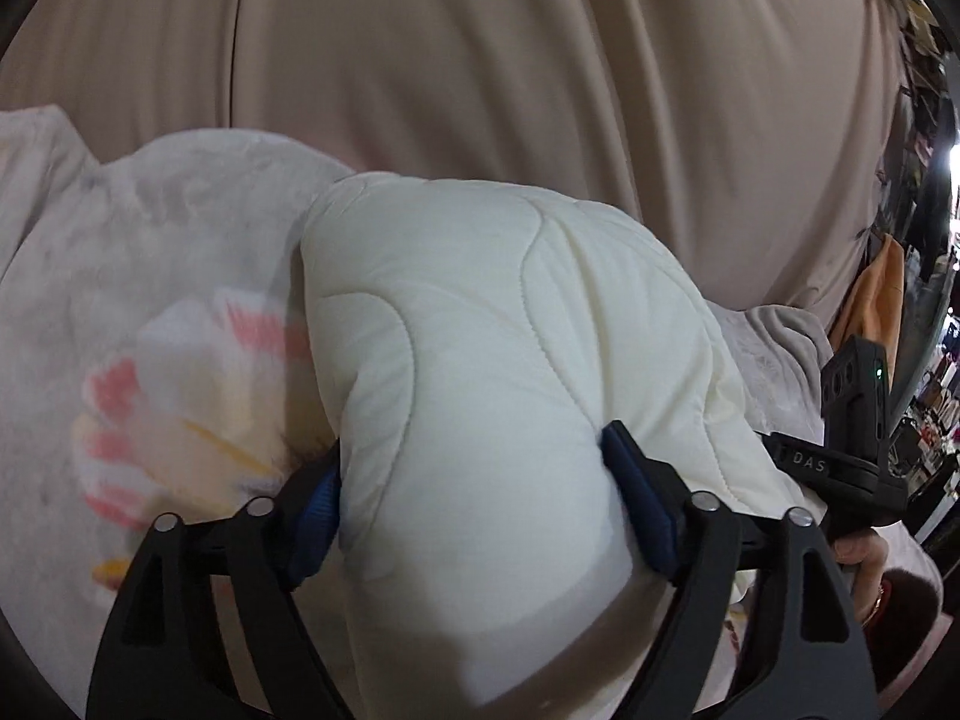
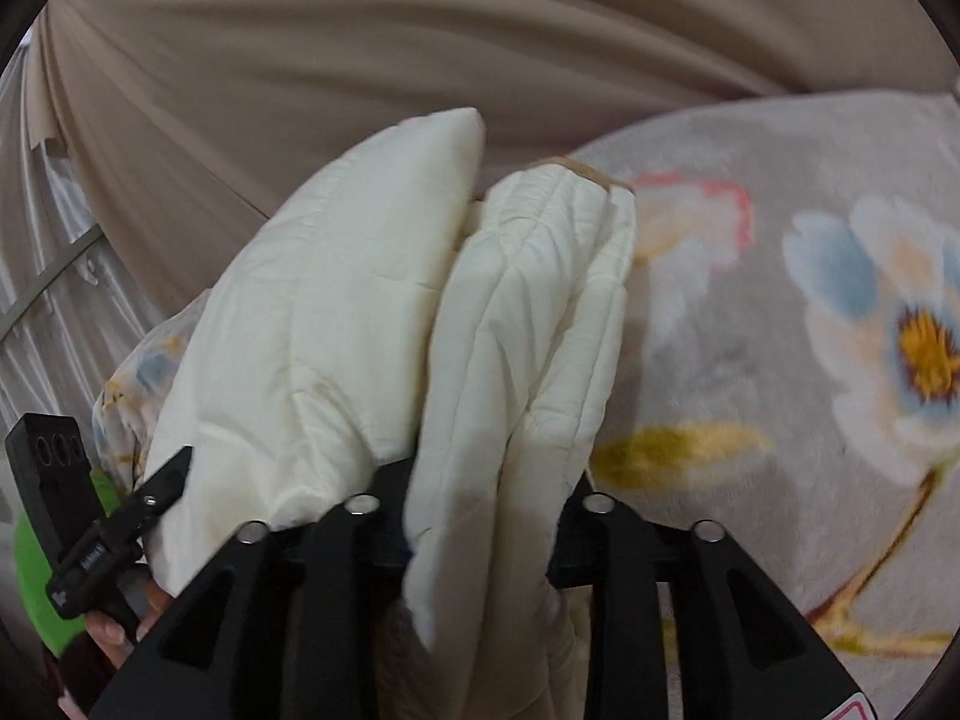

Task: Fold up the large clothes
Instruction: 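Lower the folded bundle onto the blanket and open both tools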

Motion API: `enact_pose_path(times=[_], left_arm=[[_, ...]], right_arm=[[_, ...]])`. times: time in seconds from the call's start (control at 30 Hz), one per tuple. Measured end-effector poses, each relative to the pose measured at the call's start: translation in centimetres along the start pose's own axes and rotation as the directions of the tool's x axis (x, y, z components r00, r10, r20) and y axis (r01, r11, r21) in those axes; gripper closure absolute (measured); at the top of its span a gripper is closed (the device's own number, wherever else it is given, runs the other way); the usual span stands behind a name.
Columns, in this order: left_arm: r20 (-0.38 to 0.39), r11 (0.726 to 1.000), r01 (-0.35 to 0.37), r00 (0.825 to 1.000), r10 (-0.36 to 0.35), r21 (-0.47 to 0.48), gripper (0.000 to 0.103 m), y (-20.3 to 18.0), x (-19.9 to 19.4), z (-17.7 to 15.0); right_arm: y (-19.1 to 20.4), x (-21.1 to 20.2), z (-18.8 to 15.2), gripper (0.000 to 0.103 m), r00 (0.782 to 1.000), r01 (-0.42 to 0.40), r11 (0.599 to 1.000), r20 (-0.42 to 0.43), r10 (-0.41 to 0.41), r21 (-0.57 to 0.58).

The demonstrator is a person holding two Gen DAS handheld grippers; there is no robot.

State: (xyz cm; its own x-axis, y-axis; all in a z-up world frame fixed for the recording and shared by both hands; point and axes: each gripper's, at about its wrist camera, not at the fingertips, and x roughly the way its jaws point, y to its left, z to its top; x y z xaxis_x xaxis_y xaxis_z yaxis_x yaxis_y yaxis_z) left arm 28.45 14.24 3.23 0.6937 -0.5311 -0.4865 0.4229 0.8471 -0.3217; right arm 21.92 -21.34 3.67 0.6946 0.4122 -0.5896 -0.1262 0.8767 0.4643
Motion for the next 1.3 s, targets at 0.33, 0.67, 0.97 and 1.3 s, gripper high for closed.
enact_pose_path(times=[0.33,0.67,0.97,1.3], left_arm=[[0.049,0.993,-0.114,0.992,0.115,-0.015,0.010,-2.2,-8.5,1.9],[-0.086,0.954,-0.295,0.951,0.298,0.047,0.010,-6.7,-4.5,0.1],[-0.134,0.953,-0.302,0.944,0.300,0.010,0.009,-5.2,-2.2,-2.8],[-0.072,0.904,-0.419,0.902,0.425,0.078,0.009,-7.7,-4.1,-3.7]], right_arm=[[4.7,-9.1,-0.7,0.077,0.996,0.008,0.997,0.087,-0.002,-0.076],[9.1,-5.1,-3.5,0.103,0.988,0.152,0.952,0.018,-0.153,-0.266],[6.0,-3.2,-6.2,0.103,0.975,0.216,0.941,0.016,-0.220,-0.259],[9.7,-8.7,-7.1,0.081,0.952,0.304,0.920,0.117,-0.283,-0.247]])
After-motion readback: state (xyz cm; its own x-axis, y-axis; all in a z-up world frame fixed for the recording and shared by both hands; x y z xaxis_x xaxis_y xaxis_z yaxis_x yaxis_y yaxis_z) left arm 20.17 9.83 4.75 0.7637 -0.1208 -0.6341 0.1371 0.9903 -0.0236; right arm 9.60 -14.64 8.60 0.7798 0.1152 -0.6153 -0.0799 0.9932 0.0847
